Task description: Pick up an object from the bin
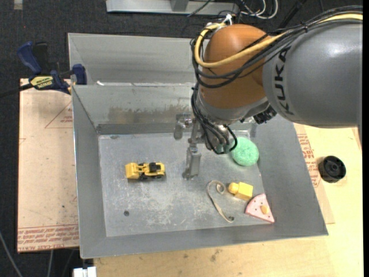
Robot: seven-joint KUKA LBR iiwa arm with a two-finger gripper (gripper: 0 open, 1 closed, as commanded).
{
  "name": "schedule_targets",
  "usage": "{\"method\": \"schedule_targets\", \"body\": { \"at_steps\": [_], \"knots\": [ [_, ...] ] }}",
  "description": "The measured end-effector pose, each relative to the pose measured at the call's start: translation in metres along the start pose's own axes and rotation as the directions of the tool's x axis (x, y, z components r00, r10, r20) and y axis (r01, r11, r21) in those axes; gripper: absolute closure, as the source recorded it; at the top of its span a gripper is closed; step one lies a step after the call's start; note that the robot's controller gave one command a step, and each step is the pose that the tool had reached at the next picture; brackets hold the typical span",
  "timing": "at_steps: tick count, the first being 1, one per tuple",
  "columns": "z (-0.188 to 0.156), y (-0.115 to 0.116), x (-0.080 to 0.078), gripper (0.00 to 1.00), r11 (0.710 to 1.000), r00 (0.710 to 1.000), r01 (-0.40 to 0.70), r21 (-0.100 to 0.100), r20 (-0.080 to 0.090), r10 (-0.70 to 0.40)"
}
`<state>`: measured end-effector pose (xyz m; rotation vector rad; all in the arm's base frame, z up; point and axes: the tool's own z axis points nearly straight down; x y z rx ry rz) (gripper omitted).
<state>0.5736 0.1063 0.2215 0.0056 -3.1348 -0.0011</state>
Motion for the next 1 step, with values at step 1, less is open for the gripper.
{"method": "schedule_targets", "body": {
  "at_steps": [1],
  "knots": [
    [-0.0047, -0.0005, -0.0015, 0.00, 1.000, 1.000, -0.002, -0.001, 0.008, 0.002]
  ]
}}
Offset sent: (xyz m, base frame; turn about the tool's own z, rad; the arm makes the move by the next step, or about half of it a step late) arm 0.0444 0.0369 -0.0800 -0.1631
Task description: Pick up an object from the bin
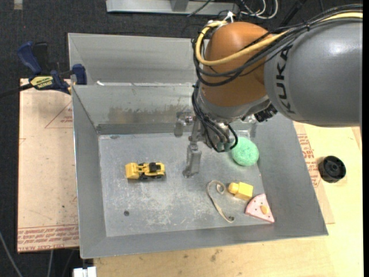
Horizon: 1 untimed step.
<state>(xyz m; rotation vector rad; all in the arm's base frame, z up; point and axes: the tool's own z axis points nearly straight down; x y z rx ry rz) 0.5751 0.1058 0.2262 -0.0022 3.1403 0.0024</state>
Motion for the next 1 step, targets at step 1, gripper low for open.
{"method": "schedule_targets", "body": {
  "at_steps": [1],
  "knots": [
    [0.0336, 0.0161, -0.0211, 0.00, 0.998, 0.997, 0.071, 0.000, 0.008, -0.071]
  ]
}}
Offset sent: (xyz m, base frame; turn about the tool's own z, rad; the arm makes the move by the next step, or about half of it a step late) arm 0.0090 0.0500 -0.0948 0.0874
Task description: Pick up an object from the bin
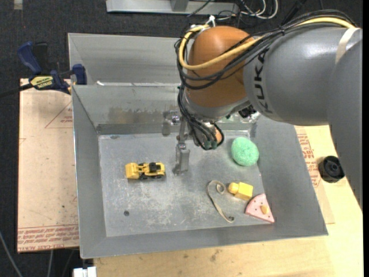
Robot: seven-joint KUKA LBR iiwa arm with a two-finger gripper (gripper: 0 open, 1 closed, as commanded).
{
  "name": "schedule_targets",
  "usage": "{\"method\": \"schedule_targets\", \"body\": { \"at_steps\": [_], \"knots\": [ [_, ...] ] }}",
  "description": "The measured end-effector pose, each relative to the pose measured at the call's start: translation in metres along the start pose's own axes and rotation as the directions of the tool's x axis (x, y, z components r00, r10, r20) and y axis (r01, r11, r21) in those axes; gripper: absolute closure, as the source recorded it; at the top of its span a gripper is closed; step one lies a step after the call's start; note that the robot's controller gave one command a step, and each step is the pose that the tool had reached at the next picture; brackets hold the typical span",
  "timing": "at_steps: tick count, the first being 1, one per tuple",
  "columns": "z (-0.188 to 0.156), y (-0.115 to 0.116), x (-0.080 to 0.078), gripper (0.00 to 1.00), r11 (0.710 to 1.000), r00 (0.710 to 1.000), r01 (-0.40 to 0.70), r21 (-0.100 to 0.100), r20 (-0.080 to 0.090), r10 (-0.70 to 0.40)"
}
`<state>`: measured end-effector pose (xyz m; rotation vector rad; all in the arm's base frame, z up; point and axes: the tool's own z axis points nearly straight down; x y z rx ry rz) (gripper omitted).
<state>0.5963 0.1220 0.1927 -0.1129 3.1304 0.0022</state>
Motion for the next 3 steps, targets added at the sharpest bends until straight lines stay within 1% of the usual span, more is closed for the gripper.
{"method": "schedule_targets", "body": {
  "at_steps": [1, 2, 3],
  "knots": [
    [0.037, 0.019, 0.005, 0.00, 0.998, 0.998, -0.061, 0.000, -0.008, 0.061],
    [0.051, 0.021, 0.027, 0.00, 0.991, 0.991, -0.131, 0.001, -0.010, 0.131],
    [0.085, 0.040, -0.014, 0.00, 1.000, 1.000, 0.022, -0.001, -0.003, -0.022]
  ]
}}
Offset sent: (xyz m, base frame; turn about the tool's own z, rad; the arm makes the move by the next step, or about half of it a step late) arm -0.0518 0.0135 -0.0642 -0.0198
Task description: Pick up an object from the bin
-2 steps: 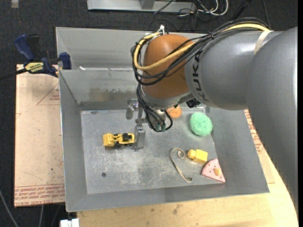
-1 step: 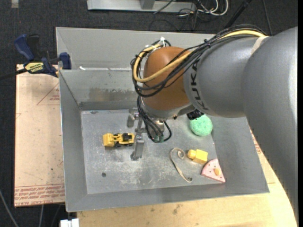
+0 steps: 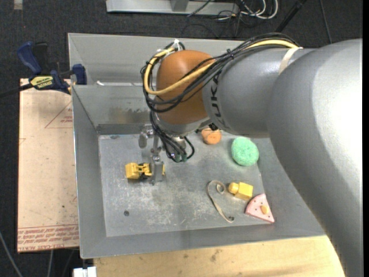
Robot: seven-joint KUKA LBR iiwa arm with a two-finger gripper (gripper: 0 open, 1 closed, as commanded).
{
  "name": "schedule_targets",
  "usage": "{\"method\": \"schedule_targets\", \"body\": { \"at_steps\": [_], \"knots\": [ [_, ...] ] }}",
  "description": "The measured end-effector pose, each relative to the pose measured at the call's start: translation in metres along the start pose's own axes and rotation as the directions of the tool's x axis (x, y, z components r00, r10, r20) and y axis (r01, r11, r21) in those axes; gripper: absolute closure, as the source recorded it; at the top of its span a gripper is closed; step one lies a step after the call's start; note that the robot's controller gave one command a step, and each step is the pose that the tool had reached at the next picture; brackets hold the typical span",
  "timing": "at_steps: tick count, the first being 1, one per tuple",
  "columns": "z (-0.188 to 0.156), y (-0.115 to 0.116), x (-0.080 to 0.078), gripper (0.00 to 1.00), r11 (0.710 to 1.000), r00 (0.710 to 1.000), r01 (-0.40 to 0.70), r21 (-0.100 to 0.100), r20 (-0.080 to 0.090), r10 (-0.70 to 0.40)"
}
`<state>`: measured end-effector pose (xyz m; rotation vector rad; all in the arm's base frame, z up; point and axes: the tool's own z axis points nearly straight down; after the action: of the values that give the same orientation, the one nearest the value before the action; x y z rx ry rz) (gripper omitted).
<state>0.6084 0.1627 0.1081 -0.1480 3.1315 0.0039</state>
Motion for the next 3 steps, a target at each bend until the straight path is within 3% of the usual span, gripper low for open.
{"method": "schedule_targets", "body": {
  "at_steps": [1, 2, 3],
  "knots": [
    [0.022, -0.008, 0.020, 0.00, 0.994, 0.994, -0.107, 0.001, -0.003, 0.107],
    [0.038, -0.012, -0.017, 1.00, 0.998, 0.998, -0.067, 0.001, -0.004, 0.067],
    [0.038, -0.012, -0.017, 1.00, 0.998, 0.998, -0.068, 0.001, -0.004, 0.068]
  ]
}}
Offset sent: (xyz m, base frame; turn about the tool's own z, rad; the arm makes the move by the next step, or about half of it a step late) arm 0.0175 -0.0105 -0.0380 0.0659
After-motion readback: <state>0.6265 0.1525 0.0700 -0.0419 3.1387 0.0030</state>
